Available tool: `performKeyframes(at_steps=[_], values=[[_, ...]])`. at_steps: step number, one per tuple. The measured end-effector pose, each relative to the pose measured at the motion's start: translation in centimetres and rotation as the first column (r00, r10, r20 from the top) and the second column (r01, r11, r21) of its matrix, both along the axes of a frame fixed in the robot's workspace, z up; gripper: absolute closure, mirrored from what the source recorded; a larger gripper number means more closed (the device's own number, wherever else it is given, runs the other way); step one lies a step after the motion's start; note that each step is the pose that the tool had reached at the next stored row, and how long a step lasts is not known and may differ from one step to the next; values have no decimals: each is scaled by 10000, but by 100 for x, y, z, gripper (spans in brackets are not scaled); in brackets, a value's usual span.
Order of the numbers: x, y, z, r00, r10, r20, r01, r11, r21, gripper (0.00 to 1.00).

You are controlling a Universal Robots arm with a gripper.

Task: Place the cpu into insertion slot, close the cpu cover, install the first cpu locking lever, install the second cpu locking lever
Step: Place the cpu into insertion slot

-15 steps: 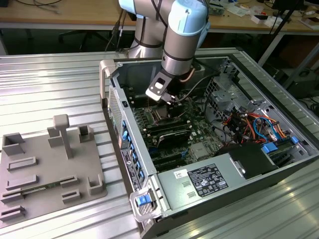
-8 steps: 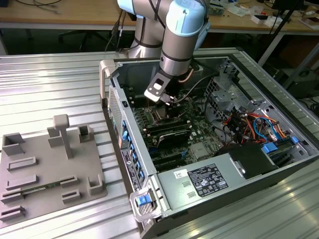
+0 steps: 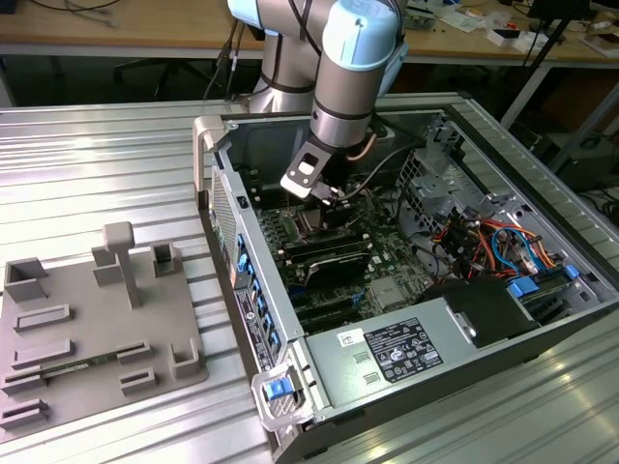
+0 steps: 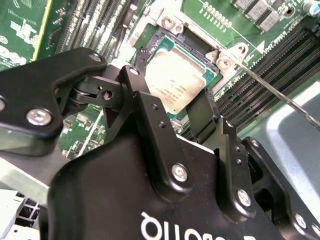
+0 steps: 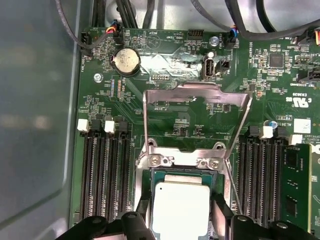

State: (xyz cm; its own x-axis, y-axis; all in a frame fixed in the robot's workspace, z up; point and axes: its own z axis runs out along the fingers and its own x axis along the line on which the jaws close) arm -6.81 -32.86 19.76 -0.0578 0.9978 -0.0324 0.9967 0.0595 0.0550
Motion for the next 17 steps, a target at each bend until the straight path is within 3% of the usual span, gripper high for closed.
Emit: performKeyframes(at_steps=[2, 10, 12, 14, 17], values=[[1, -3, 0, 10000, 13, -1, -13, 10000, -29, 41], [1, -3, -1, 10000, 13, -1, -13, 10000, -29, 41], [1, -3, -2, 10000, 13, -1, -13, 10000, -28, 33], [2, -3, 1, 10000, 13, 0, -13, 10000, -28, 33], [2, -2, 55, 10000, 13, 0, -13, 10000, -27, 33]])
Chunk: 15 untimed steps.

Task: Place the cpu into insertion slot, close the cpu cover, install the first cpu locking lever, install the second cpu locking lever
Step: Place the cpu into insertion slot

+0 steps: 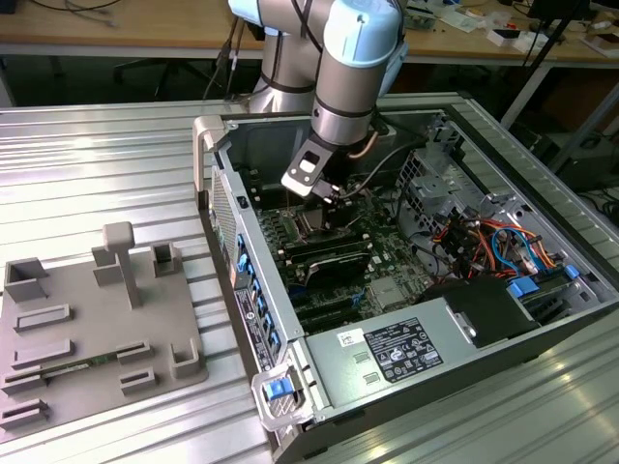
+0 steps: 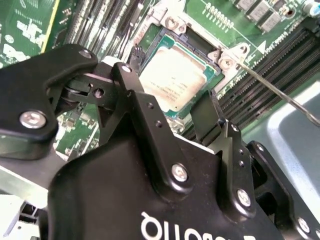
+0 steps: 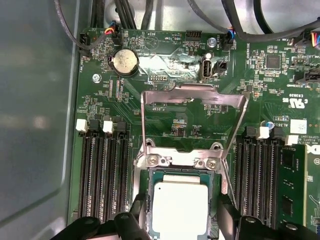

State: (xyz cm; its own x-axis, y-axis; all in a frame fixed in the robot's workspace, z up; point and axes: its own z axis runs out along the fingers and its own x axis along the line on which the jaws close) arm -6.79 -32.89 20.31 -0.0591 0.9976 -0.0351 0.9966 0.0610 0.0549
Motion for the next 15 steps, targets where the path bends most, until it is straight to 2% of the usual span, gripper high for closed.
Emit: performKeyframes(at_steps=[2, 6, 9, 10, 14, 15], values=[[1, 0, 44, 10000, 0, -2, 0, 10000, -1, 33], [3, 0, 179, 10000, 0, -32, 0, 10000, -1, 34], [5, 0, 208, 10000, 0, -40, 0, 10000, 1, 53], [5, 0, 207, 10000, 0, -39, 0, 10000, 1, 53], [5, 0, 209, 10000, 0, -41, 0, 10000, -1, 78], [6, 0, 209, 10000, 0, -41, 0, 10000, -1, 78]])
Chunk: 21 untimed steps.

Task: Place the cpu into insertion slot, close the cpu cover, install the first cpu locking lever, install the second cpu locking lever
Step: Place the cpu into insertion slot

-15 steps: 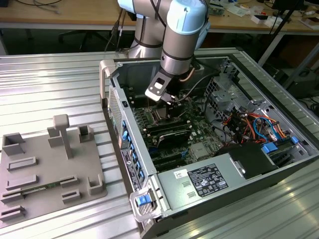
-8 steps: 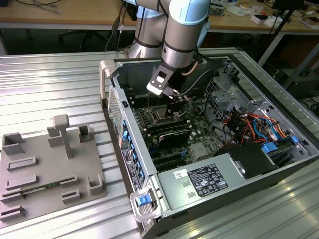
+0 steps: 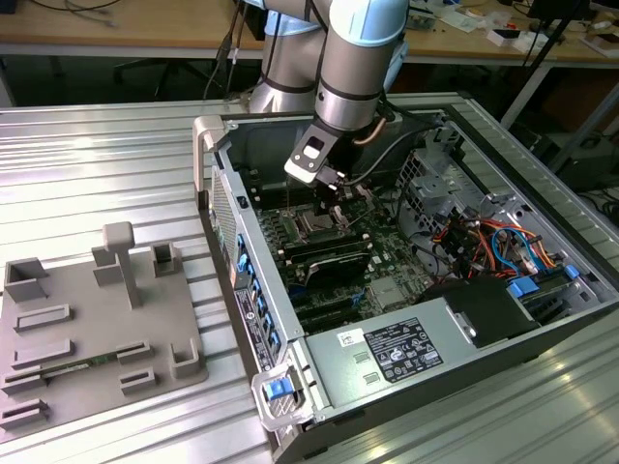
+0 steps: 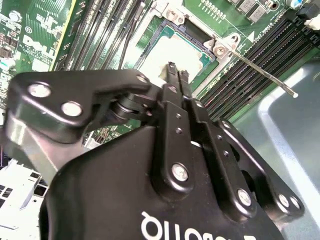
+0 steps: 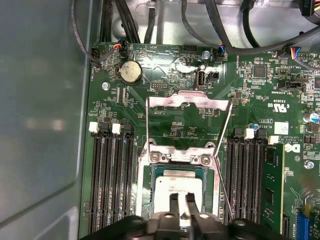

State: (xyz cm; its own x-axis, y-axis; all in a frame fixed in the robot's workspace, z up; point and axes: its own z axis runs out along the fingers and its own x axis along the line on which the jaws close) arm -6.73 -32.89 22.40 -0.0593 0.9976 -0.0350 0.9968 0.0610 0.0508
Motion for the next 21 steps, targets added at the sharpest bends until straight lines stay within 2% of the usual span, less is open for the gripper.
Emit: performKeyframes(at_steps=[1, 12, 14, 19, 21], values=[[0, 0, 0, 10000, 0, 0, 0, 10000, 0, 89], [1, 0, 0, 10000, 0, 0, 0, 10000, 0, 89], [2, 1, -20, 10000, 1, 2, -1, 10000, 0, 89], [2, 14, -139, 10000, 1, 5, -1, 10000, 0, 89], [1, 14, -161, 10000, 0, 5, 0, 10000, -1, 89]])
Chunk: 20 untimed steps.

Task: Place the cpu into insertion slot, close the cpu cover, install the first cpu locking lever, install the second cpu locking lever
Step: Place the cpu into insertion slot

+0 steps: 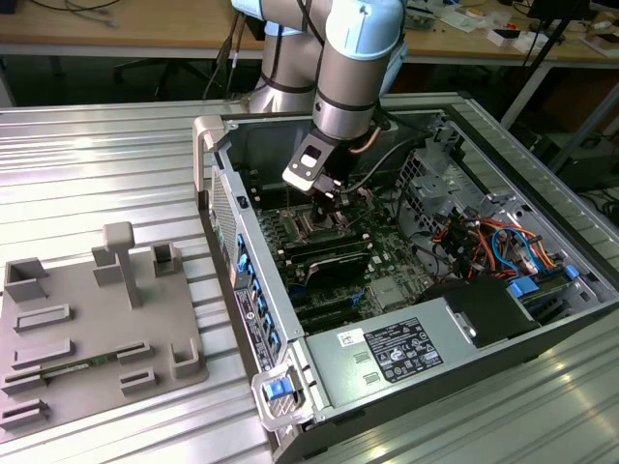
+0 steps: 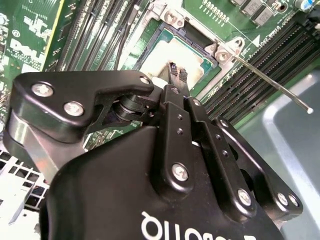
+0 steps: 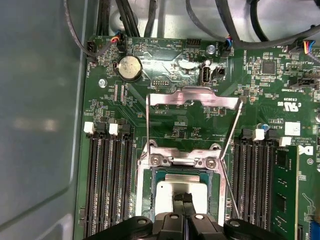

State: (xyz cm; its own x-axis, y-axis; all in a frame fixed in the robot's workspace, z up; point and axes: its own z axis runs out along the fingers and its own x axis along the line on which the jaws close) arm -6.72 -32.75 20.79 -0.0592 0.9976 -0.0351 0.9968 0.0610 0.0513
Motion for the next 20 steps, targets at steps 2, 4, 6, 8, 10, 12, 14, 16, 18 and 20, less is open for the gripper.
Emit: performKeyframes(at_steps=[2, 4, 6, 8, 10, 12, 14, 16, 18, 20], values=[[0, 4, -18, 10000, -1, 0, 1, 10000, 0, 89], [-1, 7, -30, 10000, 0, -5, 0, 10000, -2, 89], [-1, 9, -47, 10000, 0, -8, 0, 10000, -3, 89], [-2, 9, -70, 10000, 0, -6, 0, 10000, 1, 89], [-3, 8, -71, 10000, 0, -8, 0, 10000, 2, 89], [-1, 11, -48, 10000, -1, -8, 1, 10000, 11, 89], [2, 15, -1, 10000, -1, 12, 1, 10000, 45, 89], [0, 12, 47, 10000, 0, 2, 0, 10000, 30, 89], [0, 12, 47, 10000, 0, 2, 0, 10000, 30, 89], [-3, 12, 48, 10000, 1, 0, -1, 10000, 28, 89]])
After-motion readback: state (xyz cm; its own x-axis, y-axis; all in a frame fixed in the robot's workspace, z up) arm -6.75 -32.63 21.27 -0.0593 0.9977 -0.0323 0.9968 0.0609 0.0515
